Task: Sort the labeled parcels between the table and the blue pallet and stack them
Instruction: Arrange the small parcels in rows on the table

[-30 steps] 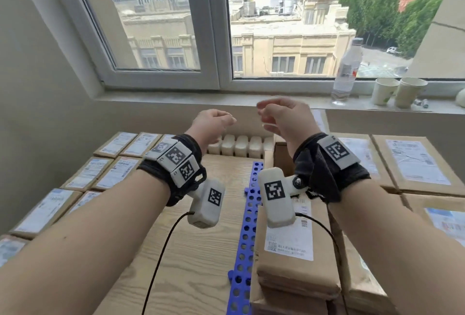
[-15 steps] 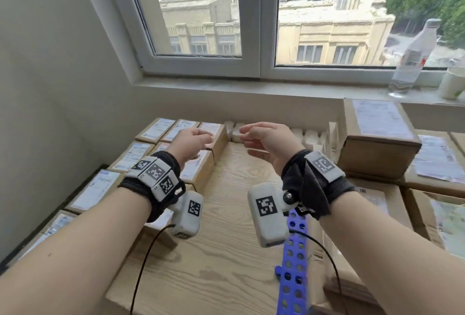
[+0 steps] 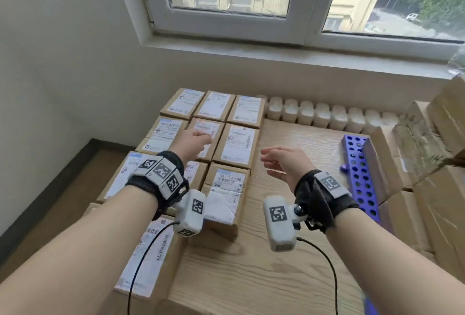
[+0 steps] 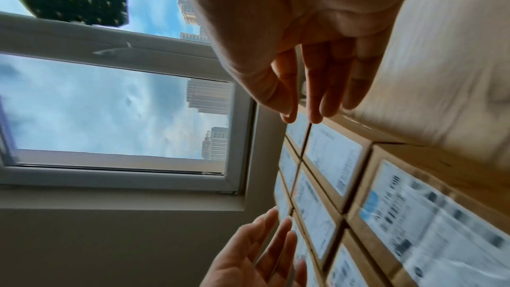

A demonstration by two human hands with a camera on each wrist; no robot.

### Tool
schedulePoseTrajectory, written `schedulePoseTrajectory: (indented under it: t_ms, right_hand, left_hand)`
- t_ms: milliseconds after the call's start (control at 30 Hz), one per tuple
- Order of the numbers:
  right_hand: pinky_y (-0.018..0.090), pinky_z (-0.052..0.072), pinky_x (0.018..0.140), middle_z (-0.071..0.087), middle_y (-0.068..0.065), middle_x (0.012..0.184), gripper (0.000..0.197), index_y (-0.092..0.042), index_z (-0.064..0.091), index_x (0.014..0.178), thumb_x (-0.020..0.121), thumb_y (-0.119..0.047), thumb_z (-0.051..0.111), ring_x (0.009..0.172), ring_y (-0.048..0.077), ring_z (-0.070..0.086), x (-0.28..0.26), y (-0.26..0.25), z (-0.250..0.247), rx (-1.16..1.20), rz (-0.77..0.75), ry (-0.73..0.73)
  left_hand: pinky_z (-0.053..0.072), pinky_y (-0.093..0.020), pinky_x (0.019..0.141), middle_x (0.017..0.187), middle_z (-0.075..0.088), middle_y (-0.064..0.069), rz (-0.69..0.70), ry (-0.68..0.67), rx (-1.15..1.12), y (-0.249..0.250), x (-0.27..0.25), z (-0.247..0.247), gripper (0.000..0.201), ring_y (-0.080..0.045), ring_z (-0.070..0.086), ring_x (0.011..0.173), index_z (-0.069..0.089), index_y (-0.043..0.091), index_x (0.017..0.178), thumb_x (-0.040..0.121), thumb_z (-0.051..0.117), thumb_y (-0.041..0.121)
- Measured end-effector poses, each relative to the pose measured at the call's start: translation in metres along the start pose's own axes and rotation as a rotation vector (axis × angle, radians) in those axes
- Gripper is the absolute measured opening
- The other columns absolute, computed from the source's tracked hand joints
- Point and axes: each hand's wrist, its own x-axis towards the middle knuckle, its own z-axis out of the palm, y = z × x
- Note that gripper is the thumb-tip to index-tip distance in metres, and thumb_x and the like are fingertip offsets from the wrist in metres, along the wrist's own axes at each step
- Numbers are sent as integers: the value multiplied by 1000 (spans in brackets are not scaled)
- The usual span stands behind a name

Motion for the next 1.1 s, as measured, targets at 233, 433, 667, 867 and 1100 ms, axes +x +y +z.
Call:
schedulePoseTrajectory:
  t_ms: [233, 433, 667, 867, 1100]
  right_hand:
    - [24, 46, 62, 57, 2, 72, 19, -13, 63, 83, 86, 3, 54, 63, 12, 50, 12, 47, 31, -79, 128, 102]
    - [32, 51, 76, 62, 7, 90, 23, -13, 61, 101, 82, -1, 63, 79, 15, 55, 16, 76, 42, -142, 232, 120]
    - [32, 52, 79, 63, 5, 101, 31, -15, 58, 110, 81, -7, 69, 90, 17, 59, 18, 86, 50, -203, 248, 83]
    - [33, 52, 77, 63, 5, 91, 24, -16, 61, 105, 82, -15, 67, 80, 15, 58, 19, 89, 47, -272, 247, 75]
    - [30, 54, 73, 69, 9, 101, 18, -14, 66, 101, 84, -17, 60, 91, 23, 67, 9, 92, 33, -267, 326, 61]
  left_hand:
    - [48, -34, 86, 106, 59, -6, -81, -94, -30, -40, 12, 0, 9, -21, 55, 101, 61, 17, 99, 93, 54, 16]
    - [47, -35, 92, 110, 59, -5, -94, -134, -72, -50, 14, 8, 19, -21, 55, 107, 62, 13, 111, 93, 56, 16]
    - [48, -34, 94, 109, 59, -3, -95, -156, -81, -57, 17, 10, 17, -20, 54, 112, 62, 13, 109, 93, 56, 15]
    - [47, -36, 96, 122, 58, -6, -100, -195, -99, -56, 17, 15, 20, -20, 52, 115, 59, 14, 113, 93, 57, 15]
    - [42, -43, 99, 140, 46, -8, -188, -317, -44, -59, 9, 32, 51, -25, 44, 125, 40, 13, 140, 93, 57, 23]
